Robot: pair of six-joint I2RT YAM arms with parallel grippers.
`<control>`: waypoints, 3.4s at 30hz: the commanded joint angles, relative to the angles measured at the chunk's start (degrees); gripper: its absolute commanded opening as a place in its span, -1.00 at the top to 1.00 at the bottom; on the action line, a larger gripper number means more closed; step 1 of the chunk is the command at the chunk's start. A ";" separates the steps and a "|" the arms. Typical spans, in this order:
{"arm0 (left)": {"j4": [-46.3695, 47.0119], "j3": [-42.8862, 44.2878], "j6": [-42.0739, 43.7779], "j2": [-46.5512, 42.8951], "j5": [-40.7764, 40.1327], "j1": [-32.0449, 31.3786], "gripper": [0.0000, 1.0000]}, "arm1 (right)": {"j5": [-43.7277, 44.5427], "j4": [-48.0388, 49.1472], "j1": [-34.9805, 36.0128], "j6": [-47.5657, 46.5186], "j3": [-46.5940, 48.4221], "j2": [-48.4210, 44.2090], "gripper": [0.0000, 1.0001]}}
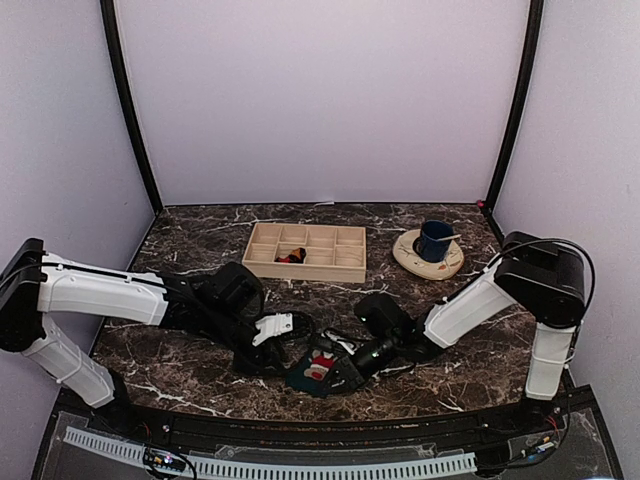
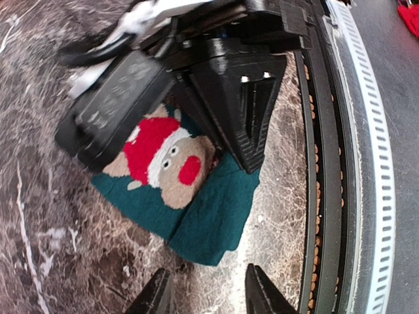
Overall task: Roll the socks
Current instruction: Roll the sock at the center of the board.
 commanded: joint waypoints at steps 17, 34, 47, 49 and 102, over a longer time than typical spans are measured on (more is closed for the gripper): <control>-2.95 5.68 11.64 9.14 -9.00 -8.56 0.18 | -3.64 5.42 -0.47 3.11 -1.62 2.24 1.00; -0.97 6.44 14.16 12.08 -12.71 -9.39 0.18 | -4.74 5.77 -0.47 3.12 -1.89 2.73 1.00; -6.79 11.34 14.82 17.29 -10.53 -9.48 0.78 | -4.11 4.20 -0.55 2.27 -2.00 2.17 0.99; -7.55 11.64 14.92 17.33 -10.18 -9.48 0.82 | -3.20 3.27 -0.62 1.69 -2.11 1.75 0.91; -35.73 34.97 7.45 35.91 20.45 2.87 0.87 | 48.61 -6.79 13.39 -22.06 -14.16 -28.86 0.39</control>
